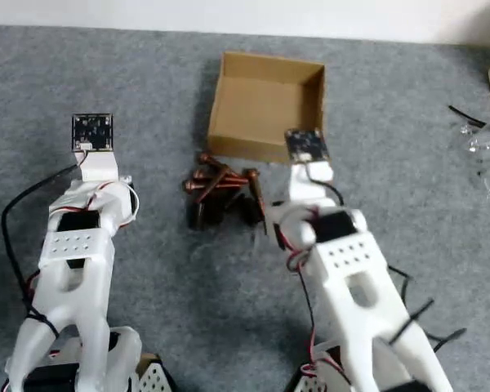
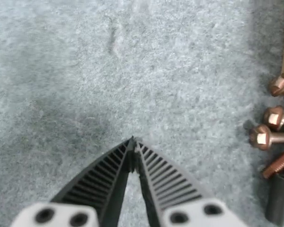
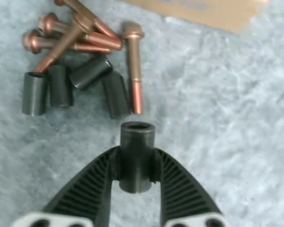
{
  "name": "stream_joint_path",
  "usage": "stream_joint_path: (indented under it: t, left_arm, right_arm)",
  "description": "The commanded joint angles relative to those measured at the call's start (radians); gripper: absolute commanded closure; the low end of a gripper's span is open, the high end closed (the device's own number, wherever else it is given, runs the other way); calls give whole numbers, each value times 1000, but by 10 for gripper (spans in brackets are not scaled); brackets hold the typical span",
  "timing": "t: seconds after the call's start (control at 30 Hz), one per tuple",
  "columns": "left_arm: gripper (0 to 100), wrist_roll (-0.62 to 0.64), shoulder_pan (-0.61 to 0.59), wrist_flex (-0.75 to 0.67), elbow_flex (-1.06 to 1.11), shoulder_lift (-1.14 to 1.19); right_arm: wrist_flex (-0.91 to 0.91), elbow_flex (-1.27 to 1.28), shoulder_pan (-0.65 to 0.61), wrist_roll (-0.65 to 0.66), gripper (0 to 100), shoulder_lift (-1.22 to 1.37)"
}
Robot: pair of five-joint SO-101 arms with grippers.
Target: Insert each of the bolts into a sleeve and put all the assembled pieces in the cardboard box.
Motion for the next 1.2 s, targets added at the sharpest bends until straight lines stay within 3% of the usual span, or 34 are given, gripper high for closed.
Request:
stream_joint_path:
  t: [0.0, 0.17, 0.43, 0.8, 0.93, 1.0, 1.17]
  left_arm:
    - [993, 0, 19, -20, -5, 4]
    - [993, -2, 41, -25, -4, 4]
    - [992, -83, 117, -71, 44, 1]
    - [992, -104, 217, -72, 85, -7]
    - [993, -272, 335, -71, 87, 2]
    - [994, -296, 387, -69, 59, 1]
    - [995, -296, 409, 187, -220, 13]
  right_arm:
    - [-13, 62, 50, 17, 995, -162]
    - [-85, 239, 97, 98, 995, -375]
    - [-110, 470, 197, 106, 995, -704]
    - [-130, 799, 202, 107, 995, -1202]
    - [-133, 852, 202, 107, 995, -1184]
    - [-159, 855, 199, 107, 995, -1181]
    - [-213, 860, 202, 107, 995, -1185]
